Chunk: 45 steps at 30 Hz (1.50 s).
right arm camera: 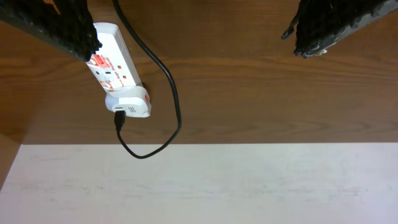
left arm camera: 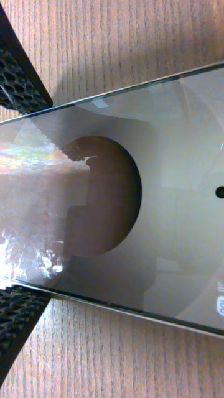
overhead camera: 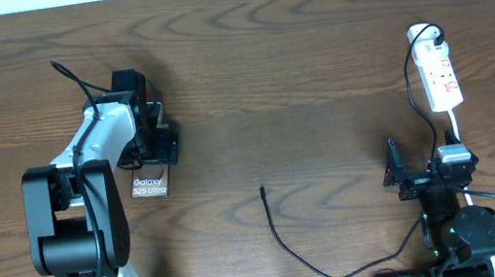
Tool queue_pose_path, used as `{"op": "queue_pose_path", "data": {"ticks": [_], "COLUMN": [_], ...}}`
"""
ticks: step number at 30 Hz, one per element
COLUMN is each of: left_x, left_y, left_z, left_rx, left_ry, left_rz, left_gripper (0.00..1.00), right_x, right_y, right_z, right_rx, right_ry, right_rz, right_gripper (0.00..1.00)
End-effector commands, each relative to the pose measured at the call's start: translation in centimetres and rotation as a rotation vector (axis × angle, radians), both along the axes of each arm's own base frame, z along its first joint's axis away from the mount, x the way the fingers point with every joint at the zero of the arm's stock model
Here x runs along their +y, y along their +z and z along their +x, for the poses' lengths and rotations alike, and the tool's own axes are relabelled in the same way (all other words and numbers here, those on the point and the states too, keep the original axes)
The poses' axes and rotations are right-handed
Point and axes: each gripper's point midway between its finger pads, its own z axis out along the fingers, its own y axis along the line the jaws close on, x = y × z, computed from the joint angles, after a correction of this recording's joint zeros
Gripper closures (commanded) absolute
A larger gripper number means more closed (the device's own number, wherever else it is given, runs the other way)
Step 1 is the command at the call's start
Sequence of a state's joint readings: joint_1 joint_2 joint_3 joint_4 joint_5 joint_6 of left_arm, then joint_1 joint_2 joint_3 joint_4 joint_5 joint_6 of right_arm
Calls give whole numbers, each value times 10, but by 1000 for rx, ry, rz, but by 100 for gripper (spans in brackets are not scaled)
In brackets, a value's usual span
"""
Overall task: Plug charger to phone and switch on socket
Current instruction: 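Lower the left gripper and close it on the phone's bottom edge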
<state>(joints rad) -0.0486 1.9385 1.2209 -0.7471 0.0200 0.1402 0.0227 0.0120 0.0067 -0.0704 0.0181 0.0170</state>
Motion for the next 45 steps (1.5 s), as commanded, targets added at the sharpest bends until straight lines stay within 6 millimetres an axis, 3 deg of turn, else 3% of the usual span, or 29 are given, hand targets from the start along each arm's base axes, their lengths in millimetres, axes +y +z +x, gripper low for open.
{"op": "queue_pose_path", "data": {"ticks": [1,12,19,45], "left_x": [1,1,1,-7], "left_y": [-10,-10,-14,-21], "left_z": [-5,-5,-11,-18], "left_rx": [31,32,45,70], "left_ry": [-17,-17,-17,-17], "left_rz": [8,8,8,-43], "left_gripper": [13,16,3,3], "right_x": [-1,-1,-1,-1], "right_y": [0,0,0,0], "right_z": [0,0,0,0], "right_rx": [0,0,0,0], "right_ry": [-1,-1,-1,-1], "right_rz": [-11,-10,-10,-10], "right_gripper": [1,1,1,1]}}
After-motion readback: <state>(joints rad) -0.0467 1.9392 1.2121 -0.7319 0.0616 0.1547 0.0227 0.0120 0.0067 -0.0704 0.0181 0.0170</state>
